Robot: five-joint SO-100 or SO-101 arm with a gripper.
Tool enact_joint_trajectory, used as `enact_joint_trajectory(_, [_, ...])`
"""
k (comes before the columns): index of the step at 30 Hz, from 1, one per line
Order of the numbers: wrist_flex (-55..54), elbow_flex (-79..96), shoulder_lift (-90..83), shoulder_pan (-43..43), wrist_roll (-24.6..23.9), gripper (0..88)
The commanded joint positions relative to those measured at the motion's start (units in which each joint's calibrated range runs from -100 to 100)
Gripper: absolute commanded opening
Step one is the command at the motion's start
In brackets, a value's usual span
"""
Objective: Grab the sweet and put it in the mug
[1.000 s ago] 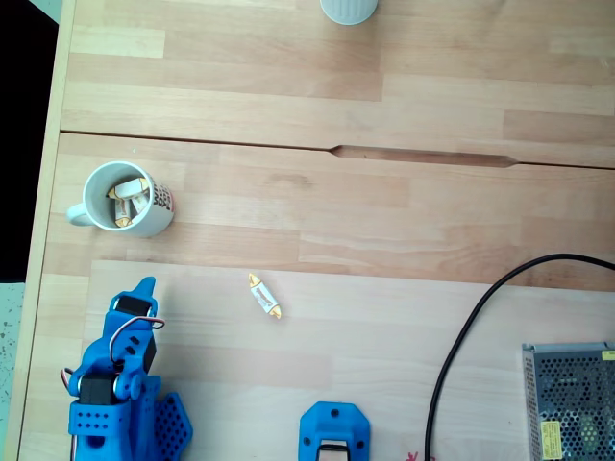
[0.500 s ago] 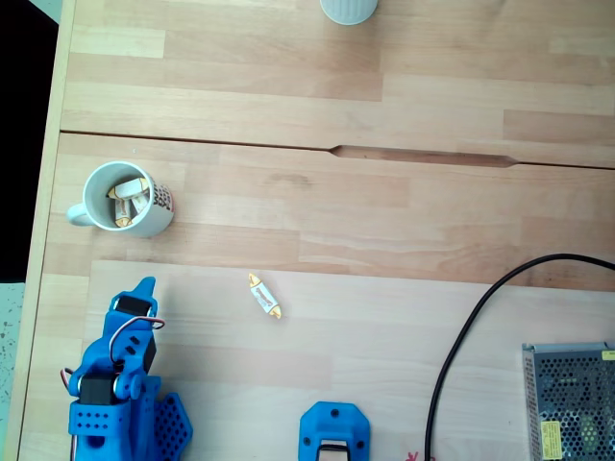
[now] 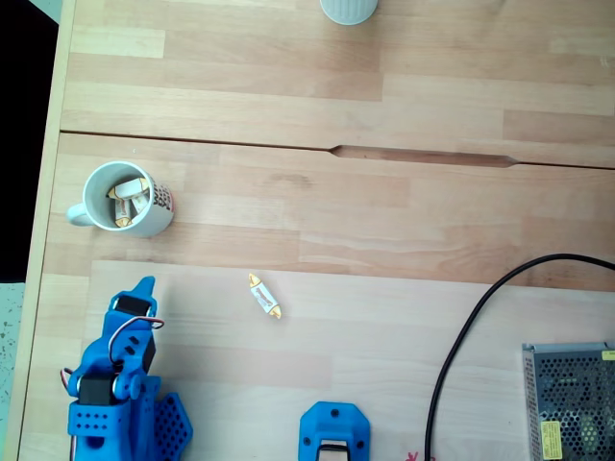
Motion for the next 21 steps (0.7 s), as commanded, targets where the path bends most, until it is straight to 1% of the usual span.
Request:
enact_joint_trajectory(1, [-0.14,-8.79,0.67,0.59,0.0,3.7])
enact_joint_trajectory(9, [0.34,-23.78,9.96,0.45,0.0,3.7])
enact_joint_trajectory(17, [0.42,-36.89,28.64,0.52,0.0,3.8])
enact_joint_trajectory(21, [0.5,-40.81,36.21,2.99,-0.78,3.8])
